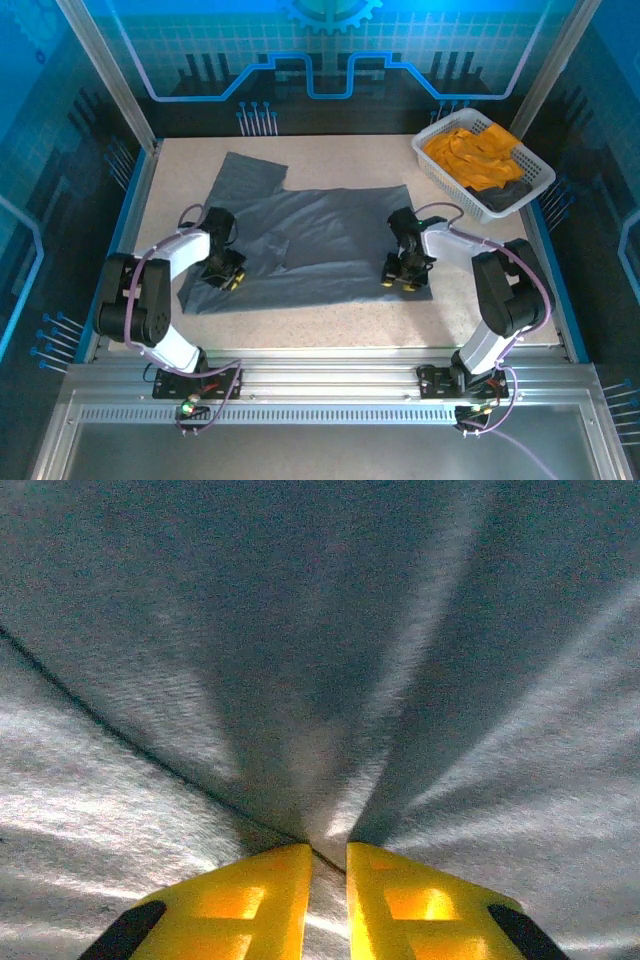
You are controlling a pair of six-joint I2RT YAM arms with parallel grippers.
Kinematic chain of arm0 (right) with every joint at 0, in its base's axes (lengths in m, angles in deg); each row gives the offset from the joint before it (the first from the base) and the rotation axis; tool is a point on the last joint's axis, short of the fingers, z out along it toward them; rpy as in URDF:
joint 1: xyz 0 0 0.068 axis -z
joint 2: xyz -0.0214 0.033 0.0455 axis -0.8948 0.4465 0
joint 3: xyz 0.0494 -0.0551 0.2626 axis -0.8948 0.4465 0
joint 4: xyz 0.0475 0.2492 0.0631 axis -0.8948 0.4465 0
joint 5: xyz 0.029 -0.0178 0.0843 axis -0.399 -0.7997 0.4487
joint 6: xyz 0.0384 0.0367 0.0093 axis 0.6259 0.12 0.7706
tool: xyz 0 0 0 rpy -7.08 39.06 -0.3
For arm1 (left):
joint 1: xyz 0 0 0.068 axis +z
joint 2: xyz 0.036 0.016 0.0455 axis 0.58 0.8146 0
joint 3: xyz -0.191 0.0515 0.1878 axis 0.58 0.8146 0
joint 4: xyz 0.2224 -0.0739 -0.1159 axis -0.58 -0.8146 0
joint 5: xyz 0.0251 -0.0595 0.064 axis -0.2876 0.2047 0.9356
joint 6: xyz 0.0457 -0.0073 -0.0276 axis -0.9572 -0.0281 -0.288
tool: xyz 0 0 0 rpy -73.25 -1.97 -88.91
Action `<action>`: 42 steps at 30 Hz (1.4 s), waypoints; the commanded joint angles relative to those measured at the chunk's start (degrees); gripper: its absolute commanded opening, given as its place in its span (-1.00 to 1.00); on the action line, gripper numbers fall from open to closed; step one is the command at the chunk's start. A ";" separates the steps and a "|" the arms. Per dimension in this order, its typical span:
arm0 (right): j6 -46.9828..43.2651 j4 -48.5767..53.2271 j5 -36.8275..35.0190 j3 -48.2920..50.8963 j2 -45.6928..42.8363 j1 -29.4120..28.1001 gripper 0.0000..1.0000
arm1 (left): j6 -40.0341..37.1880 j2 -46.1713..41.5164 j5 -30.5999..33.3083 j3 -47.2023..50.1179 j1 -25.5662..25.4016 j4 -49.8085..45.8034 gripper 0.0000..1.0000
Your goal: Fold and stack the t-shirts
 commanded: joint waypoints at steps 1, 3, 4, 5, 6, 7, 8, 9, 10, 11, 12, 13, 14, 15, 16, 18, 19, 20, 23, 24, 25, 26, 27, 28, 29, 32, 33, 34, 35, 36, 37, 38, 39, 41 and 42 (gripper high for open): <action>2.81 6.36 -2.99 1.76 -1.15 -2.67 -0.06 | -0.34 -3.64 2.68 5.07 2.55 -3.21 -0.63; 3.61 7.16 -2.50 2.99 -2.05 -3.69 -0.05 | -1.35 -4.72 2.64 6.53 3.66 -3.77 -0.63; 3.90 7.60 -2.42 3.57 -2.60 -4.40 -0.05 | -2.06 -5.21 2.81 7.17 4.00 -4.09 -0.63; 4.24 7.98 -2.36 4.03 -2.94 -5.00 -0.04 | -2.63 -5.76 2.86 7.85 4.34 -4.34 -0.63; 4.46 8.29 -1.96 4.05 -3.31 -5.56 -0.04 | -2.95 -6.35 2.97 8.71 4.63 -4.64 -0.62; 4.72 8.32 -1.43 5.63 -3.79 -6.18 -0.04 | -3.25 -6.97 3.16 9.27 4.95 -4.81 -0.62; 5.21 8.41 -0.75 6.42 -4.43 -6.91 -0.03 | -3.56 -7.81 3.30 10.05 5.30 -5.14 -0.62; 5.61 8.48 -0.26 6.86 -4.95 -7.47 -0.03 | -3.84 -8.58 3.35 10.79 5.66 -5.22 -0.62; 6.09 8.41 0.41 7.51 -5.74 -8.28 -0.02 | -3.97 -9.28 3.30 11.40 5.95 -5.42 -0.62; 6.53 8.43 0.86 7.80 -6.27 -8.87 -0.02 | -4.23 -9.82 3.38 11.82 6.20 -5.53 -0.62; 6.97 8.57 1.35 8.07 -6.70 -9.36 -0.02 | -4.47 -10.33 3.32 12.15 6.41 -5.58 -0.62; 7.34 8.54 1.84 8.18 -7.20 -9.76 -0.01 | -4.78 -10.79 3.48 12.21 6.67 -5.98 -0.62; 7.76 8.54 2.35 8.14 -7.83 -10.07 0.00 | -5.12 -11.25 3.65 11.98 6.83 -6.42 -0.62; 8.01 8.68 2.84 7.89 -8.34 -10.19 0.00 | -5.34 -11.67 4.26 11.30 6.86 -7.67 -0.62; 8.00 8.91 3.15 7.41 -8.67 -10.17 0.01 | -5.35 -12.11 5.08 10.55 6.84 -8.95 -0.62; 7.84 10.33 2.93 5.24 -9.19 -9.77 0.02 | -5.21 -13.53 6.12 9.05 7.00 -10.70 -0.62; 7.65 10.82 2.77 4.68 -9.44 -9.40 0.02 | -4.75 -14.18 6.73 8.22 7.17 -11.64 -0.61; 7.10 11.14 2.39 1.81 -10.26 -8.57 0.03 | -4.24 -14.95 7.43 6.94 7.34 -12.56 -0.54; 5.25 10.13 -0.32 -2.95 -12.55 -5.55 0.08 | -2.99 -16.23 9.54 1.11 7.30 -13.44 -0.33; 4.37 9.24 -1.73 -4.89 -12.60 -4.48 0.08 | -2.61 -15.59 9.80 -1.39 7.30 -12.74 -0.30; 3.63 8.05 -3.27 -6.69 -11.96 -3.34 0.08 | -2.60 -14.26 9.65 -3.87 7.30 -11.67 -0.28; 3.21 7.15 -4.56 -8.09 -11.23 -2.66 0.07 | -2.65 -12.34 9.47 -6.42 7.30 -10.79 -0.26; 2.80 5.42 -7.90 -10.25 -9.86 -1.95 0.05 | -2.86 -9.71 9.01 -9.54 7.30 -9.95 -0.25; 2.89 3.98 -11.17 -11.65 -8.92 -1.66 0.04 | -3.49 -6.95 7.92 -12.64 7.27 -8.59 -0.22; 3.19 1.78 -15.51 -12.85 -7.74 -1.58 0.04 | -4.49 -4.51 6.47 -15.09 7.33 -6.72 -0.22; 4.66 -8.87 -24.83 -13.44 -4.25 -0.69 0.07 | -6.74 2.69 1.73 -21.96 7.30 -1.35 -0.20; 5.12 -12.22 -25.95 -13.75 -2.63 -0.18 0.07 | -7.87 4.85 -0.08 -24.29 7.39 0.30 -0.20; 6.38 -13.84 -27.45 -15.55 0.11 0.66 0.07 | -8.83 7.12 -1.22 -26.92 7.39 0.72 -0.19; 7.12 -13.92 -27.92 -17.43 2.69 1.36 0.06 | -9.37 8.79 -1.63 -29.06 7.39 0.49 -0.19; 7.57 -13.71 -27.94 -19.96 5.66 2.19 0.07 | -10.11 10.34 -2.12 -30.99 7.39 0.87 -0.19; 7.43 -13.57 -27.67 -22.09 7.92 2.76 0.06 | -11.07 11.47 -2.48 -32.53 7.48 1.82 -0.19; 7.01 -13.60 -27.39 -24.22 10.32 3.21 0.06 | -11.62 12.18 -2.28 -33.71 7.48 2.10 -0.19; 6.13 -13.65 -26.70 -26.55 13.03 3.70 0.05 | -12.02 12.95 -2.09 -34.84 7.72 2.56 -0.19; 4.78 -12.08 -25.04 -31.76 18.34 4.72 0.03 | -12.23 14.06 -3.02 -35.76 8.54 4.42 -0.18; 4.38 -10.47 -24.93 -34.04 20.45 5.18 0.02 | -11.85 14.52 -3.52 -36.00 9.07 5.24 -0.18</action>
